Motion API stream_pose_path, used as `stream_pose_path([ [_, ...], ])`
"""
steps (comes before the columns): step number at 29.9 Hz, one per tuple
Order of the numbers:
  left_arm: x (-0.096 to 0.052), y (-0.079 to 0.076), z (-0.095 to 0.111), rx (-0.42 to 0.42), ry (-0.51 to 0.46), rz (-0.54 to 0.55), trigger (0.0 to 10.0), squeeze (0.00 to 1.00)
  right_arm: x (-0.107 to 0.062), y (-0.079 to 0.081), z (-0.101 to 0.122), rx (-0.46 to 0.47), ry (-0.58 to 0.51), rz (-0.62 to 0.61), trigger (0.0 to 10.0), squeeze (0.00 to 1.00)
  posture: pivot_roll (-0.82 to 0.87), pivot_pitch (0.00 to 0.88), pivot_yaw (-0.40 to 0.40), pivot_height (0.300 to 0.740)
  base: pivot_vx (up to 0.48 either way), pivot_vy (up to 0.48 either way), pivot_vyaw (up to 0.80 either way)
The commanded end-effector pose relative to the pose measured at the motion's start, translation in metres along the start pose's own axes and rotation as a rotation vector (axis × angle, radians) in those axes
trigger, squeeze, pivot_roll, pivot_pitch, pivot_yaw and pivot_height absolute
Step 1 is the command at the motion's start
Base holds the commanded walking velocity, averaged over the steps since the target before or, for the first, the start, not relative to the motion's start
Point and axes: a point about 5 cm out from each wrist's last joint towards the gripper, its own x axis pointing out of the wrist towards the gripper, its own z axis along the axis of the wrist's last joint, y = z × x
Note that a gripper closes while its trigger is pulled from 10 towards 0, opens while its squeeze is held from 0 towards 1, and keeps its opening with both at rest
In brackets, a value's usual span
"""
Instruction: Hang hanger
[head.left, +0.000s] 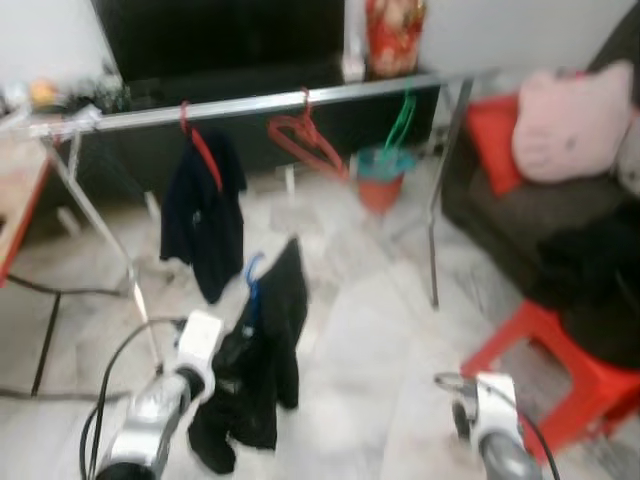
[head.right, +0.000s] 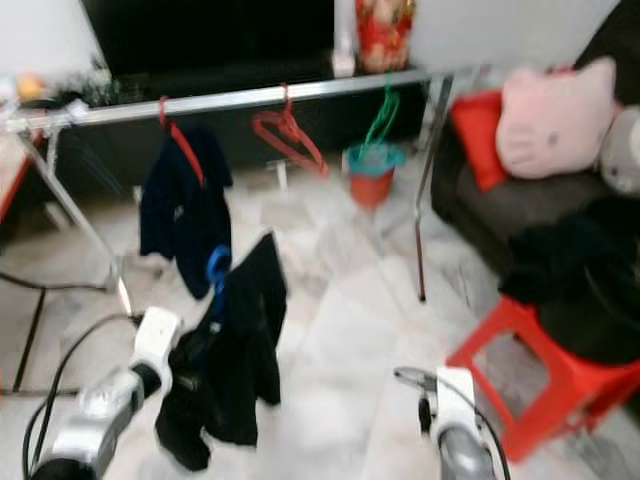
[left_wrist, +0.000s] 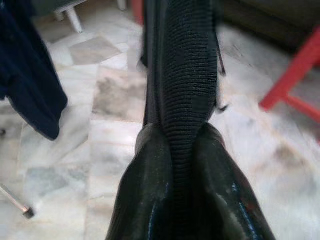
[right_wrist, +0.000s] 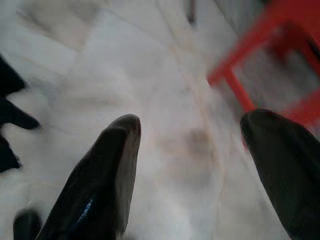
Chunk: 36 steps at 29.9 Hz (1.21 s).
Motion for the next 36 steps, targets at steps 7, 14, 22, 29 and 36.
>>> stream_pose_path([
  [7,0.003,0.002,0.025,0.119,-0.033,-0.080,10.0,0.00,0.006,0.003,0.031,-0.054,-0.121,0.039,10.0,0.00,0.05,0.000,0.029,0.740,0.000,0.000,0.00],
  [14,0.003,-0.014,0.031,0.210,-0.004,-0.228,10.0,0.00,0.005,0.016,0.061,-0.287,-0.289,0.193,10.0,0.00,0.04,0.000,0.029,0.740,0.000,0.000,0.00],
  [22,-0.001,-0.014,0.030,0.305,0.082,-0.337,10.0,0.00,-0.008,0.026,0.087,-0.488,-0.438,0.538,10.0,0.00,0.02,0.000,0.030,0.740,0.000,0.000,0.00],
  [29,-0.012,-0.011,0.025,0.434,0.214,-0.547,10.0,0.00,-0.035,0.026,0.084,-0.663,-0.392,0.989,10.0,0.00,0.01,0.000,0.029,0.740,0.000,0.000,0.00],
  [36,-0.022,-0.014,0.042,0.511,0.260,-0.788,10.0,0.00,-0.042,0.013,0.087,-0.722,-0.293,1.181,10.0,0.00,0.01,0.000,0.010,0.740,0.000,0.000,0.00],
])
